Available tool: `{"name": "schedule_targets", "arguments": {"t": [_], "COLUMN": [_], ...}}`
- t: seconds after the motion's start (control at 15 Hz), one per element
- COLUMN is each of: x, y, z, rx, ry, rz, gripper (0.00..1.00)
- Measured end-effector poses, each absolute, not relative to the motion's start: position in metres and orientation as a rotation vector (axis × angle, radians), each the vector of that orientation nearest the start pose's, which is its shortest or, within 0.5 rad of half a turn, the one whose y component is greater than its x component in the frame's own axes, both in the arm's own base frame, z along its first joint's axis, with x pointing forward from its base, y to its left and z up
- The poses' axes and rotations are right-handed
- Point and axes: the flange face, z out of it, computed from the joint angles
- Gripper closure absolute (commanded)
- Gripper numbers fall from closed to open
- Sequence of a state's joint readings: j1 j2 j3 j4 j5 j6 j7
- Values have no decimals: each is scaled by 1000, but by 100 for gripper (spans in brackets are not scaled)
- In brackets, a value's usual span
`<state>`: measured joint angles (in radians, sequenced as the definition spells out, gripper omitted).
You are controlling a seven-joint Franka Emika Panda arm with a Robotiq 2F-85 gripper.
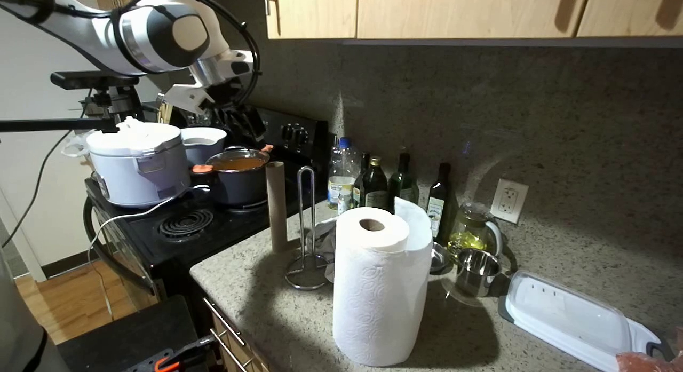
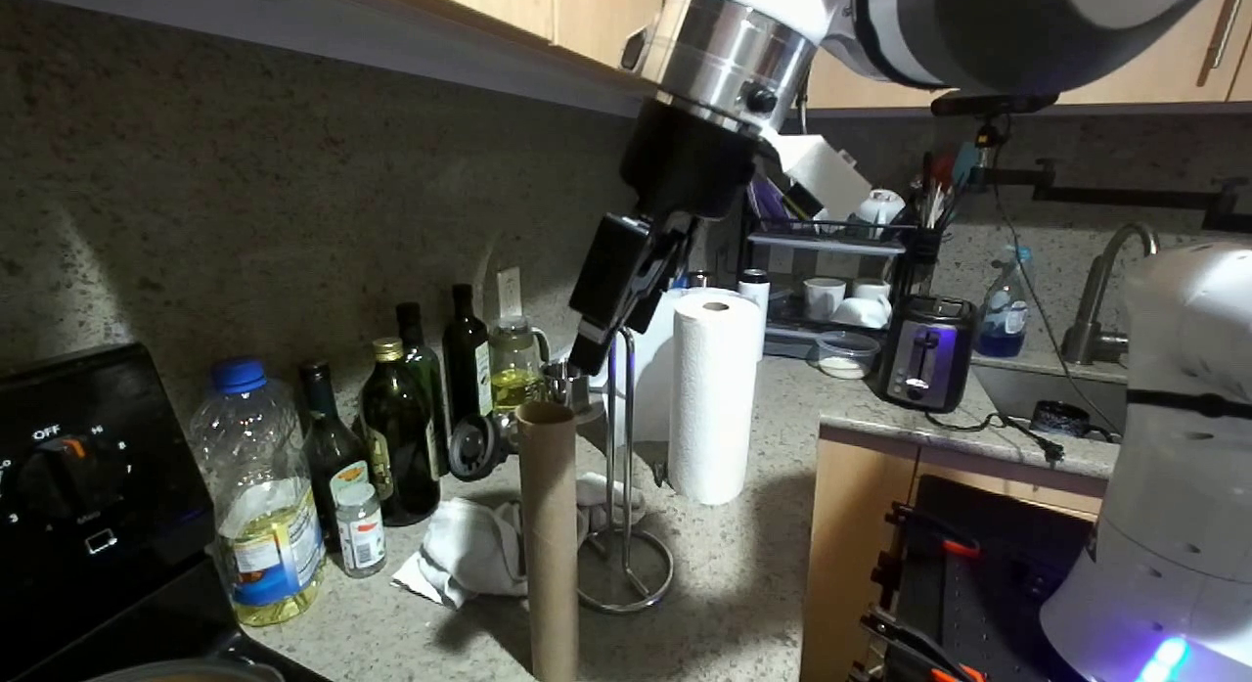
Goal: Remove the empty paper roll off of the holder then put the empty paper roll on the holder
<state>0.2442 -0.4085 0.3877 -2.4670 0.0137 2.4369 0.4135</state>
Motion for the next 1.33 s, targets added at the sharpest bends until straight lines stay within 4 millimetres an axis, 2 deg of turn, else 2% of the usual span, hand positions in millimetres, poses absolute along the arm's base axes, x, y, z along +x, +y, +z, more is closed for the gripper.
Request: {"name": "schedule_targets", "arguments": {"t": [0.33, 0.47, 0.6, 0.73, 0.8, 0.93, 1.0, 1.07, 1.33], "x": [383, 391, 397, 402, 404, 406, 408, 410, 418], "y": [283, 285, 286, 286, 286, 286, 285, 284, 274], "z": [445, 438, 434, 435, 436, 440, 442, 445, 448], "rx": [-3022, -3023, -3022, -3018, -3016, -3011, -3008, -3006, -3005], "ry": [-349, -342, -335, -327, -324, -317, -313, -306, -268], "rz": [-465, -435, -418, -416, -419, -429, -435, -440, -448], "gripper": [1, 9, 23, 24, 31, 30, 36, 34, 35]}}
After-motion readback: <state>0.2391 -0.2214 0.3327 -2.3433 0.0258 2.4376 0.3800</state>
